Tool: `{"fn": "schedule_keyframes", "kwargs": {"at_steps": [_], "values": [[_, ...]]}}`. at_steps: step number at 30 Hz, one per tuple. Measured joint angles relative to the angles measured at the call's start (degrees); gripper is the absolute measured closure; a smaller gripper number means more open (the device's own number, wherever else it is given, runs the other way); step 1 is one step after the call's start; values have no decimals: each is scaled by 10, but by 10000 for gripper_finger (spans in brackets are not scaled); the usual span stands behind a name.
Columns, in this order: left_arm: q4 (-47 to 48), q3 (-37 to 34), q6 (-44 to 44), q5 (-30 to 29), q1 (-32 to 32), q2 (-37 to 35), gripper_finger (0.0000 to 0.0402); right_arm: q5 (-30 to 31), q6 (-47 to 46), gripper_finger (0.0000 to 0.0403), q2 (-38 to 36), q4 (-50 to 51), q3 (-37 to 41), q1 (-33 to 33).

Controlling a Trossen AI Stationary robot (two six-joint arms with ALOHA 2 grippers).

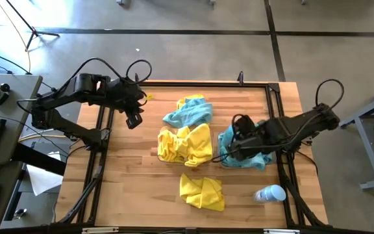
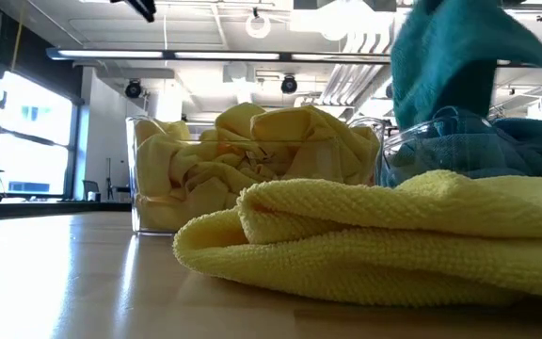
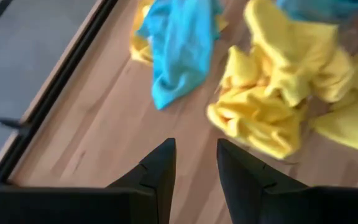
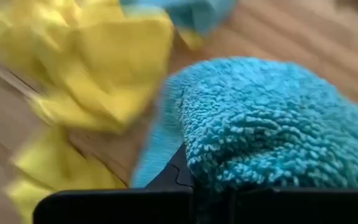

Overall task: Sort microfiber towel by color & place in baskets
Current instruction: Put the blue microfiber cloth into the right transparent bin

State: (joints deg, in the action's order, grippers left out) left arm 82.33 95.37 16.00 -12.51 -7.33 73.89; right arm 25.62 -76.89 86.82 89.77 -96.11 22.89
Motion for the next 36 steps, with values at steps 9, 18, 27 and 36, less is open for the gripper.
{"fn": "schedule_keyframes", "kwargs": {"at_steps": [9,18,27,36], "values": [[10,0,16,0,7,0,296,-120,-111,402,-47,3,162,-1],[8,0,39,-5,33,0,296,-232,-189,403,-121,4,287,-1],[5,0,75,-32,51,0,296,-16,-222,402,-150,-19,257,-1],[5,0,94,-62,75,0,296,129,-134,402,-149,5,254,0]]}}
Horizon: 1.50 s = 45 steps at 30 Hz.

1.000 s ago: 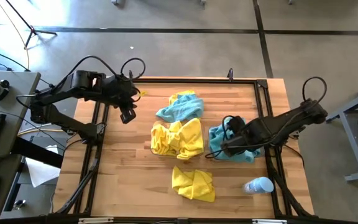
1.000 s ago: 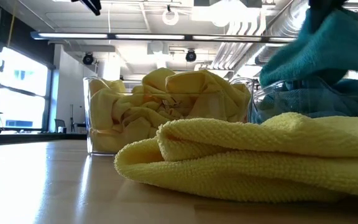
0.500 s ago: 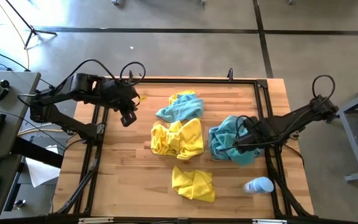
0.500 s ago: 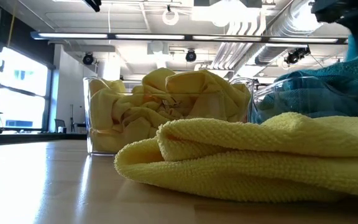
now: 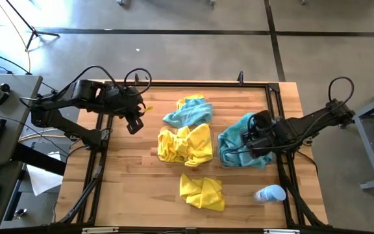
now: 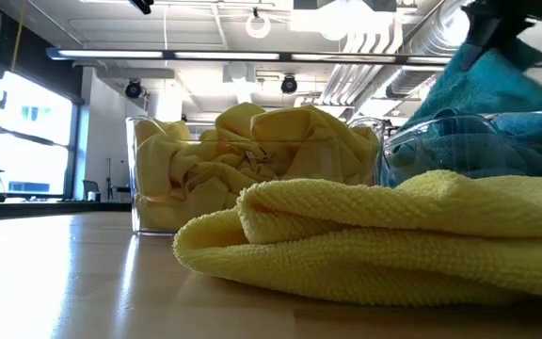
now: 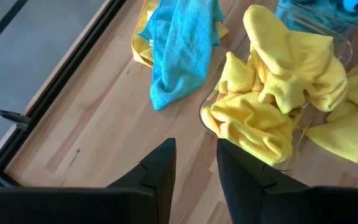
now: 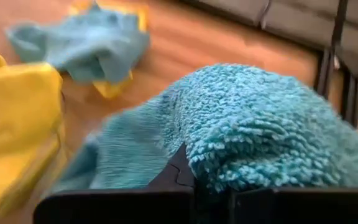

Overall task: Sort microfiber towel by color & place in baskets
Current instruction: Put the blue microfiber cloth into the right transparent bin

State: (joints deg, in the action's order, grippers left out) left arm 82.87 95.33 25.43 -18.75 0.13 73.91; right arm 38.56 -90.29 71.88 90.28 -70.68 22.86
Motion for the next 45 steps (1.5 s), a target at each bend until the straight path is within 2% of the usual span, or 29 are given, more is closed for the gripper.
{"fn": "schedule_keyframes", "kwargs": {"at_steps": [1,3,8,11,16,18,24,27,31,35,41,45], "values": [[0,0,0,0,1,0,296,17,10,402,-3,-5,1,-3],[0,0,5,-1,1,0,296,1,18,402,-4,-6,2,-11],[0,0,11,-2,1,0,296,-180,26,402,-4,-5,2,-21],[0,0,15,-2,1,0,296,-230,6,402,-4,-30,2,-20],[-3,-4,-9,-10,5,0,296,-225,-11,402,7,-122,2,-21],[-20,-27,-30,-20,12,-2,296,-227,-11,402,23,-127,2,-23],[-121,-168,-35,14,33,-41,296,-252,-7,402,91,-105,3,-26],[-178,-246,-18,50,39,-73,296,-254,-10,402,115,-120,15,-26],[-227,-327,20,81,43,-132,296,-281,-27,402,110,-221,98,-26],[-246,-378,60,94,50,-188,296,-303,-60,402,82,-342,199,-30],[-254,-401,90,94,56,-246,296,-329,-99,402,63,-514,321,-34],[-265,-402,90,95,56,-263,296,-321,-112,394,63,-533,333,-33]]}}
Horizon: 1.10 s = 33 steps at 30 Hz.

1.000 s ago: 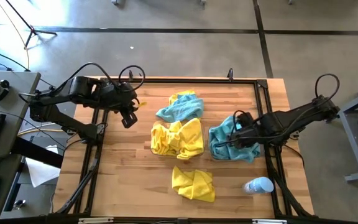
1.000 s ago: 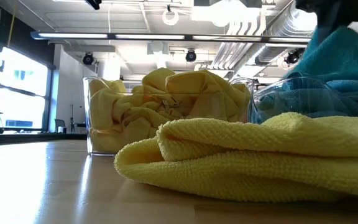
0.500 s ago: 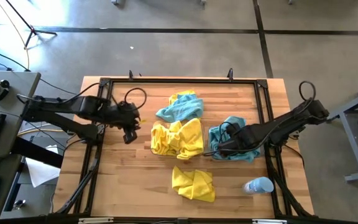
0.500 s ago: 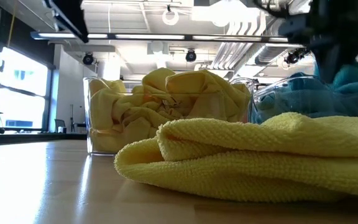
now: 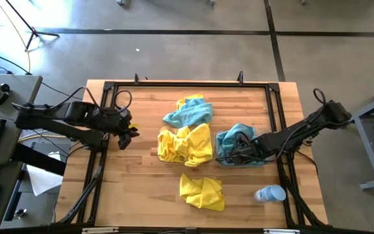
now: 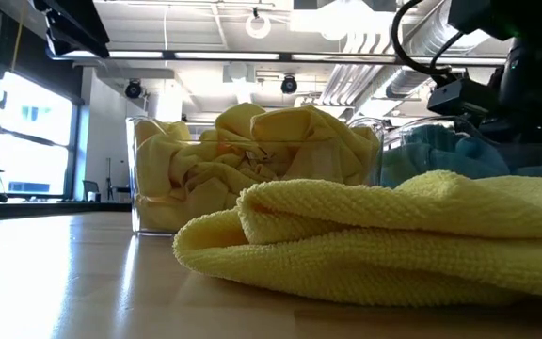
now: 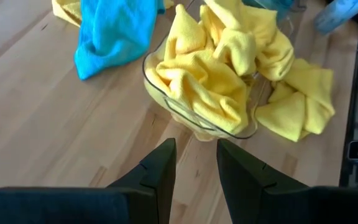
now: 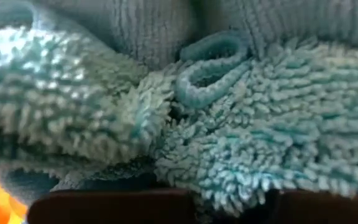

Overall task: Sort microfiber towel by color & place in baskets
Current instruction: Put the blue microfiber cloth into the right transparent bin

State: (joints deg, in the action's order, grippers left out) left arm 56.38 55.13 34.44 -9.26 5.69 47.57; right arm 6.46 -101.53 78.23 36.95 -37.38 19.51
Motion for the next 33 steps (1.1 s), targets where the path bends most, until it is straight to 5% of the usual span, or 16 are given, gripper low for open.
{"fn": "schedule_keyframes", "kwargs": {"at_steps": [16,33], "values": [[0,0,-1,2,0,-5,296,15,10,274,6,274,-174,18],[-1,0,-6,2,0,-5,296,25,10,263,5,413,-309,20]]}}
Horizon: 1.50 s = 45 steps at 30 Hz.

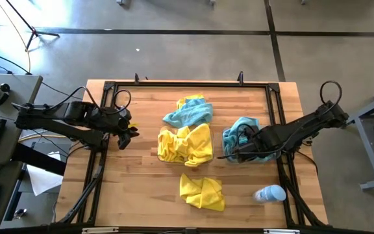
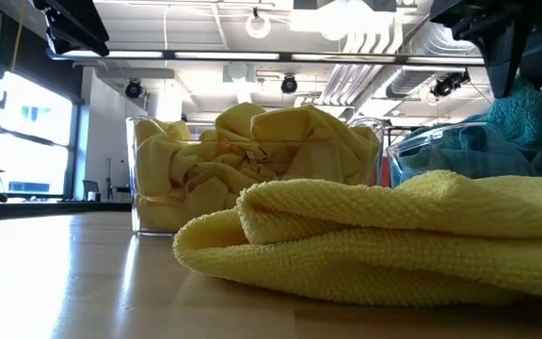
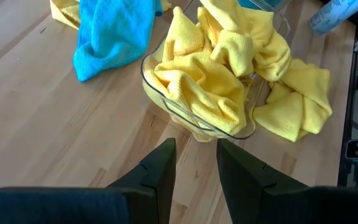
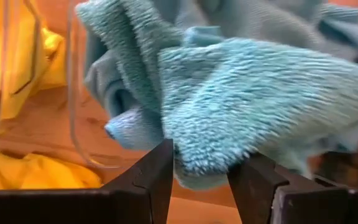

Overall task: Sort microfiber towel by color & place in baskets
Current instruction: Put the blue microfiber cloth into the right transparent bin

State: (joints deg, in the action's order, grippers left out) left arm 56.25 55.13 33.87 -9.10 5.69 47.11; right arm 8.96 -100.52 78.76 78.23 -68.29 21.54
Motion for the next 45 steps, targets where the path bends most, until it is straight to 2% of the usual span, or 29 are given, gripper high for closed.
{"fn": "schedule_keyframes", "kwargs": {"at_steps": [8,13,16,19,25,31,34,37,41,45], "values": [[0,0,0,0,0,0,296,5,-28,263,-1,116,-58,-1],[0,0,4,0,0,0,296,60,-26,264,-1,115,-77,-2],[0,0,12,0,0,0,296,40,-16,276,4,103,-77,-10],[-1,0,15,0,0,0,296,30,-3,306,12,104,-76,-14],[-2,0,19,0,0,0,296,-21,17,395,9,28,16,-18],[-5,0,19,0,0,0,296,-32,21,385,-12,-51,131,-51],[-6,0,16,0,0,0,296,-61,45,399,-27,-140,198,-77],[-6,0,16,0,0,0,296,-83,52,396,-33,-221,248,-89],[-7,0,19,6,0,0,296,-89,44,390,-33,-219,247,-88],[-7,0,19,10,0,0,296,-88,54,389,-36,-165,191,-82]]}}
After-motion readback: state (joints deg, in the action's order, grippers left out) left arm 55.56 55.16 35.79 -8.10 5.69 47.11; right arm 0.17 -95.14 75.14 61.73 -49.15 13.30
